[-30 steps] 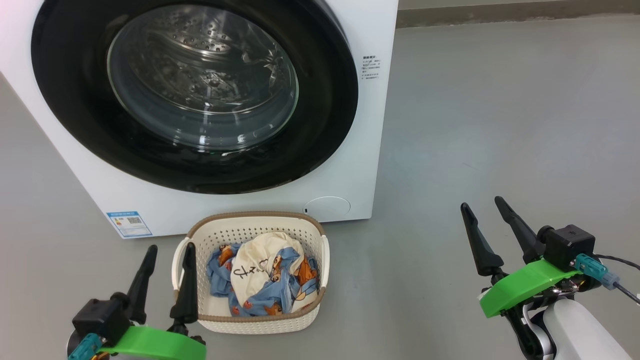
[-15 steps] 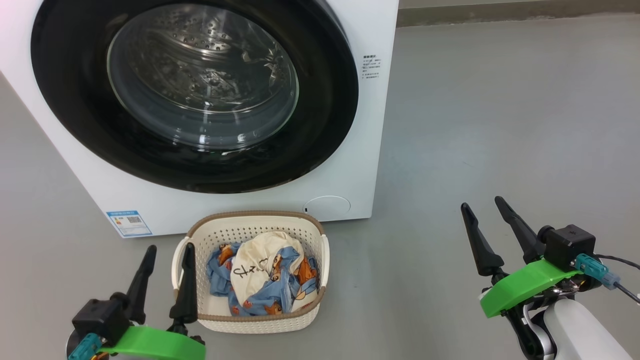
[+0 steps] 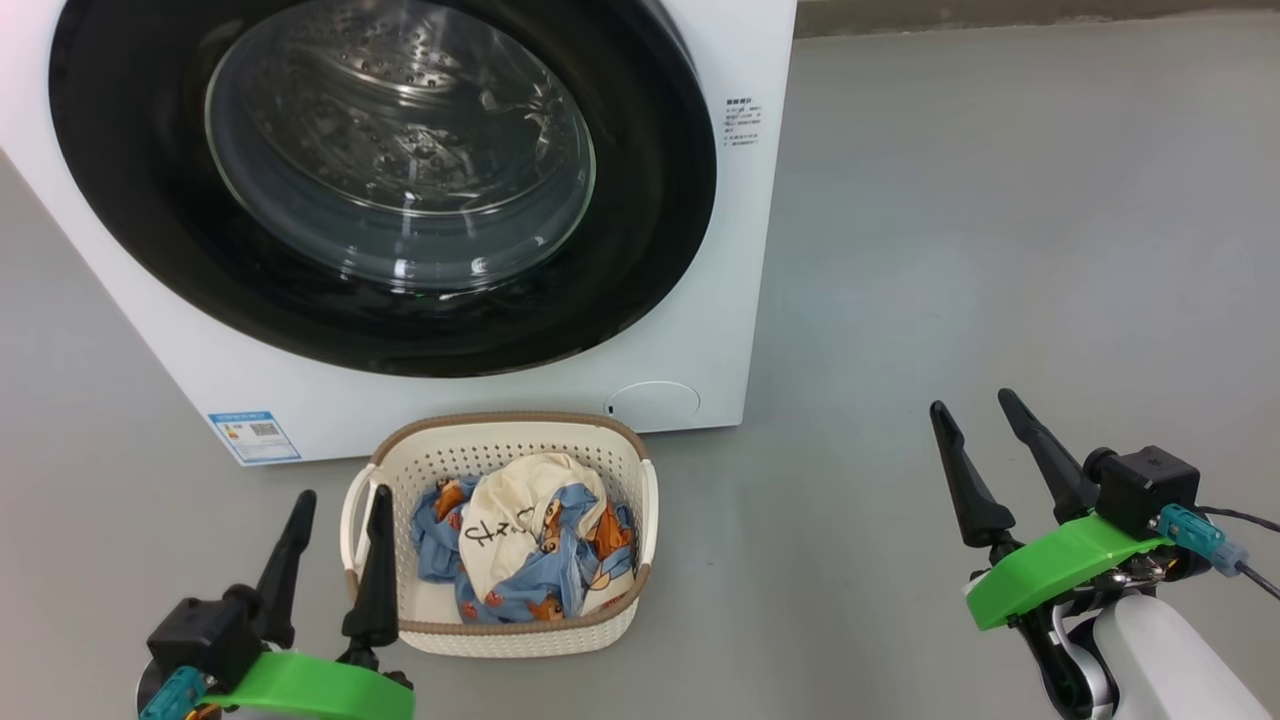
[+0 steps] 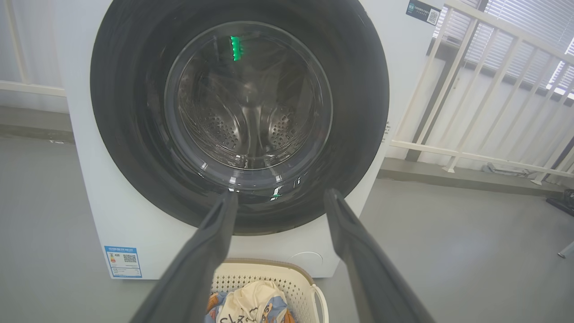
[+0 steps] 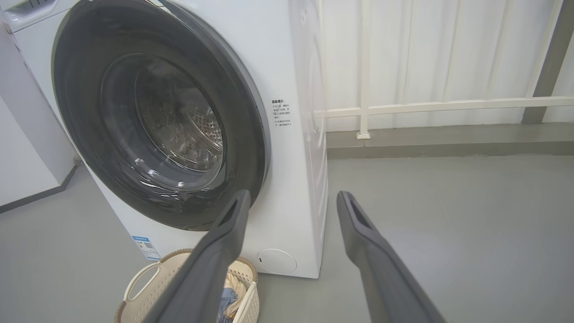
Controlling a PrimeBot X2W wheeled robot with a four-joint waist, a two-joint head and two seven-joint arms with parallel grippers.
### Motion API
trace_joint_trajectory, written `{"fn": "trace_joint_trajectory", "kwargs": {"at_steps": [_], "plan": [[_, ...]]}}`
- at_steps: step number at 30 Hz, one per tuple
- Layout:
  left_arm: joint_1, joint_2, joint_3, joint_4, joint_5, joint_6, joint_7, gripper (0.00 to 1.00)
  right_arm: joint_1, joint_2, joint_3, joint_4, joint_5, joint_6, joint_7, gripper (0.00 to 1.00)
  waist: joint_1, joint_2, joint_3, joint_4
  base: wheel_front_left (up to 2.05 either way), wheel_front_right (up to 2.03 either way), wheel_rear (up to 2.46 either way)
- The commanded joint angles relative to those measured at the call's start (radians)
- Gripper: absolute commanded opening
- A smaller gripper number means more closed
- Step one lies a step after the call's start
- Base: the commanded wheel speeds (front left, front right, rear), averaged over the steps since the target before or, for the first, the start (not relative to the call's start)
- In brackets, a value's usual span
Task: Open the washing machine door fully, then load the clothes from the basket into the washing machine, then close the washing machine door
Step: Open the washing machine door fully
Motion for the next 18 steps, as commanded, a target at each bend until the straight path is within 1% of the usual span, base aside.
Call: {"fn": "trace_joint_trajectory", "kwargs": {"at_steps": [1, 9, 17, 18], "plan": [[-0.045, 0.012, 0.03, -0.021, -0.002, 0.0, -0.007, 1.0, -0.039, -0.012, 0.013, -0.019, -0.004, 0.002, -0.012, 1.0, 0.0, 0.0, 0.004, 0.002, 0.0, 0.0, 0.0], [-0.058, 0.005, 0.038, -0.021, -0.001, 0.0, -0.007, 1.0, -0.071, -0.032, 0.004, -0.014, 0.002, 0.002, -0.012, 1.0, 0.0, 0.0, 0.031, 0.009, 0.0, 0.0, 0.0], [-0.076, 0.004, 0.04, -0.024, 0.009, 0.0, -0.007, 1.0, -0.119, -0.035, -0.022, -0.022, 0.015, 0.002, -0.012, 1.0, 0.0, 0.0, 0.066, 0.018, 0.0, 0.0, 0.0], [-0.078, 0.004, 0.039, -0.025, 0.009, 0.0, -0.007, 1.0, -0.127, -0.037, -0.027, -0.021, 0.02, 0.002, -0.012, 0.93, 0.0, 0.0, 0.071, 0.019, 0.0, 0.0, 0.0]]}}
